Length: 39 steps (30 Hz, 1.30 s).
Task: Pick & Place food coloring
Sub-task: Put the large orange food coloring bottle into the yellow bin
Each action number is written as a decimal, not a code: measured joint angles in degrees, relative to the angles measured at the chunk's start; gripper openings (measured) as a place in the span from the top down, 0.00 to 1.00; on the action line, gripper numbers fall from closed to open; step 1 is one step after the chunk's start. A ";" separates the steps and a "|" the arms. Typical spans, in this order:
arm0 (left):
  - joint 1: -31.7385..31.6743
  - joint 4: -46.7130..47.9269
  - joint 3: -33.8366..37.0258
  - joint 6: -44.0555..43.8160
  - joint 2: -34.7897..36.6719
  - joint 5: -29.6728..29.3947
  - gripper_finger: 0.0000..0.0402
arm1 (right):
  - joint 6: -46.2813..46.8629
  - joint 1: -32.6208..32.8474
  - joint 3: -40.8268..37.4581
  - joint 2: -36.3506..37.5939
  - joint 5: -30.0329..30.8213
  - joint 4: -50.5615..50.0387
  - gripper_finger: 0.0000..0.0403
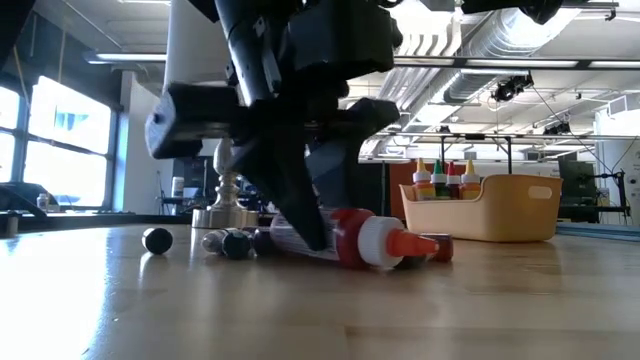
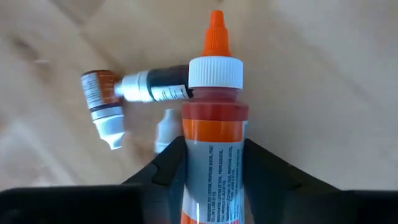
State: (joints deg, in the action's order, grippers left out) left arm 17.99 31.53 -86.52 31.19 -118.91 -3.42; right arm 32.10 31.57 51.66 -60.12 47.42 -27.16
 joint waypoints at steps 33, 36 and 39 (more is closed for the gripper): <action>-20.72 -55.33 36.15 -17.32 45.23 5.16 0.76 | -0.55 0.21 0.02 -0.08 7.46 -1.07 0.79; -21.78 -79.58 44.68 -22.41 41.64 5.16 0.76 | 0.62 -0.83 0.04 -0.91 9.92 -0.40 0.79; -21.89 -88.77 48.82 -26.48 37.91 4.97 0.74 | 0.73 -2.94 0.02 -2.86 10.77 0.88 0.79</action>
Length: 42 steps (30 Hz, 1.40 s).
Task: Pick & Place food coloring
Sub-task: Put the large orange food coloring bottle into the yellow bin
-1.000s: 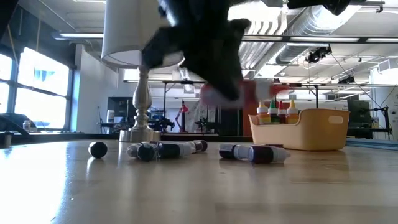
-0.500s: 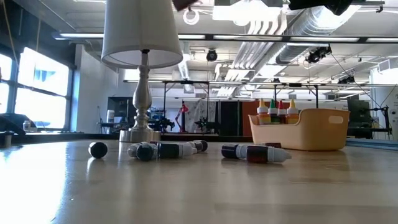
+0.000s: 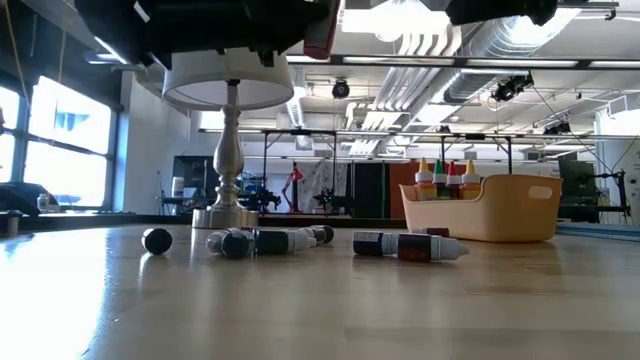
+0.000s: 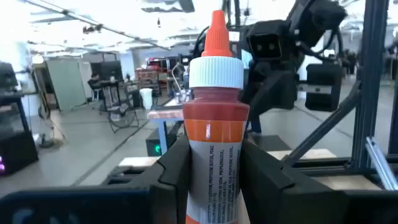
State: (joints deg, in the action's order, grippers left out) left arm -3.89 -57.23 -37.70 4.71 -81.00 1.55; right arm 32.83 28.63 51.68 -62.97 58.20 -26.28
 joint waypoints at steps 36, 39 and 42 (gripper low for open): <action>0.17 0.85 -2.15 -6.67 -5.25 2.40 0.67 | -41.04 -12.15 0.00 -9.43 -33.50 32.66 0.81; 0.17 0.84 -2.15 -6.64 -5.25 2.40 0.67 | -39.20 -14.14 0.00 -9.43 -37.41 35.05 0.83; 0.17 1.10 -2.15 -6.56 -5.25 2.38 0.67 | -38.26 -16.03 0.00 -9.43 -36.32 36.08 0.83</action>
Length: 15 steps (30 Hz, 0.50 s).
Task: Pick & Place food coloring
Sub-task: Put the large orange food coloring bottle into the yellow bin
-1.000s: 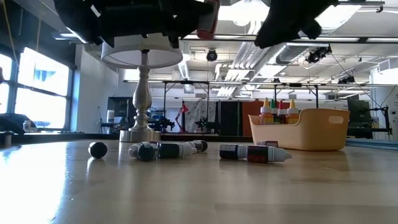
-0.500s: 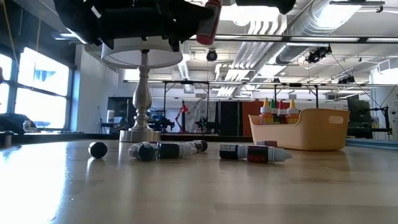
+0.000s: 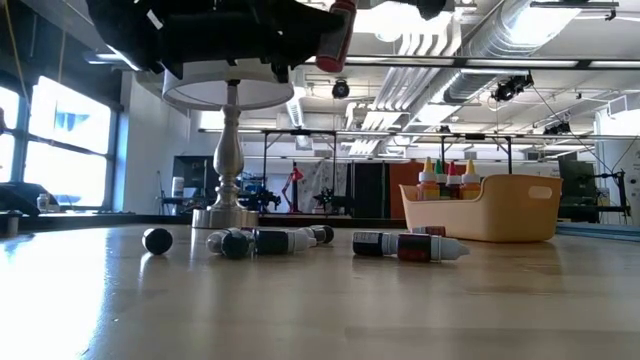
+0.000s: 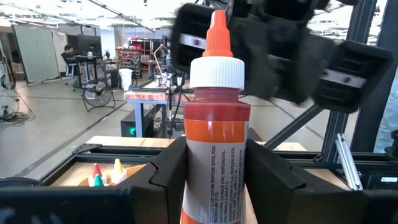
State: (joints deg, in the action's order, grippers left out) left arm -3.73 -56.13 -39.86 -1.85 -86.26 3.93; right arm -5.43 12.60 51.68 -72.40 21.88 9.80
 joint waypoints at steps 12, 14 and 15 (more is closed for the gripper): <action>0.00 0.63 0.00 0.00 0.00 -0.15 0.67 | 2.55 -6.07 0.00 0.00 0.55 3.29 0.57; 0.00 0.50 0.00 0.04 0.00 0.02 0.67 | 3.94 -6.71 0.00 0.00 0.16 5.65 0.53; 0.00 0.59 0.00 0.03 0.00 0.02 0.67 | 4.00 -7.10 0.00 0.02 -0.02 6.35 0.51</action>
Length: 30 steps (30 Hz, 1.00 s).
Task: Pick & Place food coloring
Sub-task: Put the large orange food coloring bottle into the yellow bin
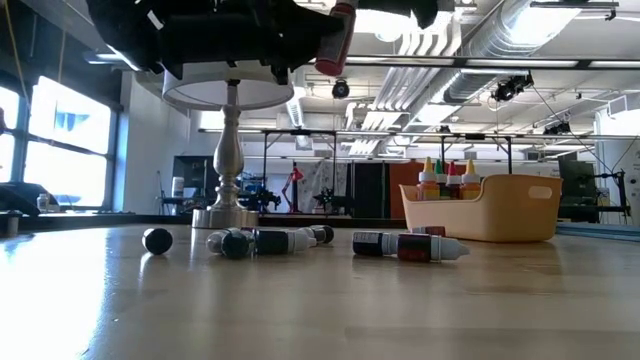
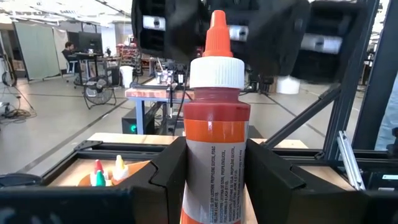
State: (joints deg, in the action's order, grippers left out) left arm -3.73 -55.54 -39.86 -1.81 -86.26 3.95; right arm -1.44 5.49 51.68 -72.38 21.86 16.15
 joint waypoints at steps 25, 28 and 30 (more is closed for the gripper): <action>0.00 0.16 0.11 -0.20 -0.15 -2.36 0.67 | 5.79 -4.78 0.11 -6.05 -9.51 7.56 0.80; -0.01 0.23 0.11 -0.40 -0.15 -2.52 0.67 | 5.76 -4.78 0.07 -6.05 -9.58 8.11 0.85; -0.02 0.21 0.11 -0.32 -0.13 -2.53 0.67 | 5.89 -4.76 0.07 -6.05 -9.51 8.32 0.86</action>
State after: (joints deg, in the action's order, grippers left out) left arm -3.75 -55.33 -39.75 -2.13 -86.39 1.41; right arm 4.45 0.73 51.75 -78.43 12.35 24.47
